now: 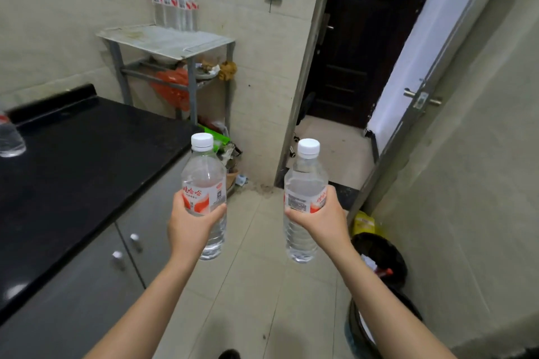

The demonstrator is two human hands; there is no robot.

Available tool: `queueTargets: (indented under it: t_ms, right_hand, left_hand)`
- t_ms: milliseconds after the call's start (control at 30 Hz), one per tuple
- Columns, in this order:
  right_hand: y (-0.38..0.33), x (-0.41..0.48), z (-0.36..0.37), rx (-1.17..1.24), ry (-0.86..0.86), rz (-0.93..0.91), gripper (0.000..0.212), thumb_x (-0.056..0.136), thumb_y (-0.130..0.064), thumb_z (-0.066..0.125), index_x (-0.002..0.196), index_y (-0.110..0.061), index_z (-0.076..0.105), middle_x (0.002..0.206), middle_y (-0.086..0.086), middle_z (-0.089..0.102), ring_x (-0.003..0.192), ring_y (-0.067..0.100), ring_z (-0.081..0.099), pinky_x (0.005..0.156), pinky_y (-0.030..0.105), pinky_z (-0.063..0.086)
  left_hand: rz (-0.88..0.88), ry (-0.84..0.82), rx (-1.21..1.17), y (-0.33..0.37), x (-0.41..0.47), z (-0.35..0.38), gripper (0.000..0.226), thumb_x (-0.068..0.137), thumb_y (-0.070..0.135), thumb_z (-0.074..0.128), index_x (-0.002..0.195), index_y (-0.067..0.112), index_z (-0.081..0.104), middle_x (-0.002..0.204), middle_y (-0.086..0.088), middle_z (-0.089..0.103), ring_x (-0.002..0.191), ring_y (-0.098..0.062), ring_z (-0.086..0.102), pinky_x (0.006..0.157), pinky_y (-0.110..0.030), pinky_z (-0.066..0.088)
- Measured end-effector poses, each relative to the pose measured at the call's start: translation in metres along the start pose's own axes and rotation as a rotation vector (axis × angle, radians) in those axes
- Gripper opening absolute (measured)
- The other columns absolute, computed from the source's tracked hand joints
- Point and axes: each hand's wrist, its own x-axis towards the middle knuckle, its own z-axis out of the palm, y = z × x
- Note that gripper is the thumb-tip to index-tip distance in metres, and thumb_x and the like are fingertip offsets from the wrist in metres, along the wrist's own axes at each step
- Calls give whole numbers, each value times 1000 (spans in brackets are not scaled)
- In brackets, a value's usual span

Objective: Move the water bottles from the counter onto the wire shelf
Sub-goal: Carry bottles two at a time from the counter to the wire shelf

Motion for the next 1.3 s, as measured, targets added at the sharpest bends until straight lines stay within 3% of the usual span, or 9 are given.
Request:
queueTargets:
  t_ms: [200,500,633,833,1067,1300]
  right_hand:
    - [2,103,11,-45,-40,19,53,61,-30,79,101,-26,45,97,-9,62,87,11,58,75,27,43]
    - [31,216,22,-186,-117,30,51,53,-43,76,85,-40,37,95,-9,61,92,18,61,88,44,49]
    - [47,279,21,-194,-166,8,56,55,-41,78,95,-34,39,98,-7,62,95,19,61,86,38,50]
    - [62,393,16,-197,-258,-54,55,54,-43,79,92,-25,43,104,2,65,98,26,60,87,39,47]
    - [52,485,39,-161,-399,-113,56,56,-39,81,91,-25,40,105,6,65,98,30,60,78,34,47]
    - [-5,564,101,-88,-535,-278,54,58,-39,80,95,-28,42,109,3,64,99,27,60,83,36,48]
  left_hand:
    - [-62,51,-7,-6,86,59,48,65,16,79,99,24,45,98,1,57,90,-21,55,88,-37,46]
    - [-128,113,36,-6,160,132,53,65,12,79,109,14,50,98,-2,56,90,-22,55,86,-37,45]
    - [-131,168,50,-3,188,176,51,66,10,79,108,15,50,97,-3,57,88,-21,54,86,-36,45]
    - [-83,314,29,21,234,238,50,66,8,79,103,20,48,96,-1,58,87,-20,56,81,-32,43]
    - [-50,538,9,47,272,250,54,67,5,77,112,15,49,100,-4,59,91,-22,57,82,-33,42]
    - [-47,708,60,50,334,237,55,66,10,79,113,16,49,101,-5,59,97,-26,59,90,-43,47]
